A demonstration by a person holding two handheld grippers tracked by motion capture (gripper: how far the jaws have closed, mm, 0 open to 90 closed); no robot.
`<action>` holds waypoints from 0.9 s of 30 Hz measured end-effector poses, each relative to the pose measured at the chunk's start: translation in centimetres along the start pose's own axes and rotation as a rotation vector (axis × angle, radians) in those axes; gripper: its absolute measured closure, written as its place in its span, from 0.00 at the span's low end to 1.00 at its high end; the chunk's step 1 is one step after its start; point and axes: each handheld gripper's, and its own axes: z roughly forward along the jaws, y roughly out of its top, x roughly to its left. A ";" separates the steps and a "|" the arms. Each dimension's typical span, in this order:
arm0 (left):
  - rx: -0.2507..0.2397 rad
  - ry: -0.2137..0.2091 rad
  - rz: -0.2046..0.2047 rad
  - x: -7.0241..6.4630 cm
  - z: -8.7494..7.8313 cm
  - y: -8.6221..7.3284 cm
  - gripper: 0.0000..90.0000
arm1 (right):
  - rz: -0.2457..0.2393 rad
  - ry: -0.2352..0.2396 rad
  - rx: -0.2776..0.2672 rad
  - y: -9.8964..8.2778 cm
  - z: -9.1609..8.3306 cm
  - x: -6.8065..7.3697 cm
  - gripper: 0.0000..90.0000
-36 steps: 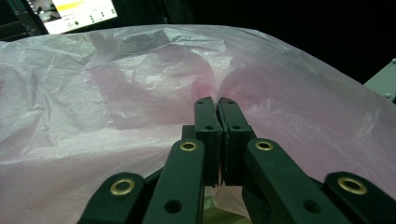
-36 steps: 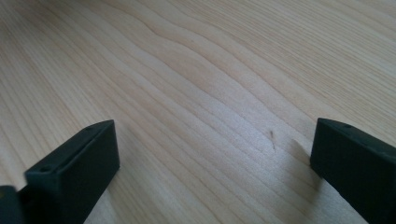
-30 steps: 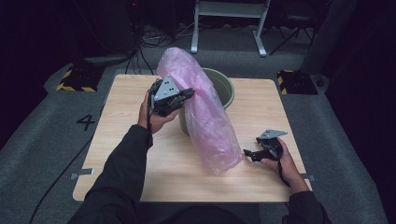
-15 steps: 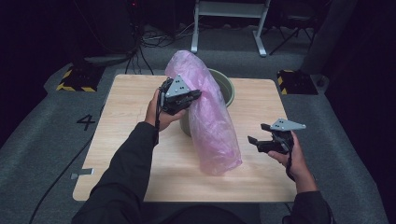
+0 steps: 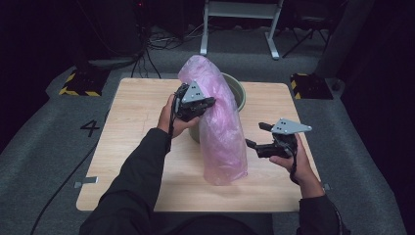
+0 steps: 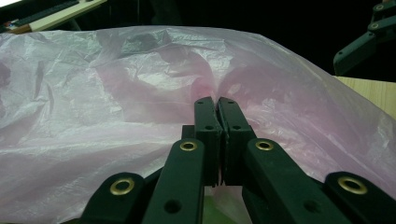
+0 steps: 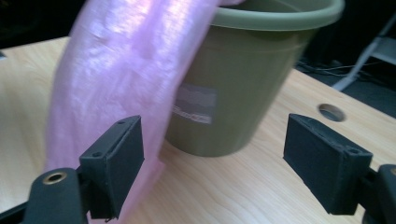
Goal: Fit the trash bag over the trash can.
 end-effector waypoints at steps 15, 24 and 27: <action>0.022 -0.018 0.042 -1.2 1.7 2.1 0.97 | -0.002 0.036 0.003 3.8 2.9 2.5 0.20; 0.073 -0.012 0.034 -1.2 2.0 1.3 0.97 | 0.030 -0.036 0.025 2.7 4.5 1.5 0.19; 0.084 -0.020 0.026 -0.9 2.2 1.0 0.97 | 0.031 -0.068 0.038 2.4 5.0 1.2 0.19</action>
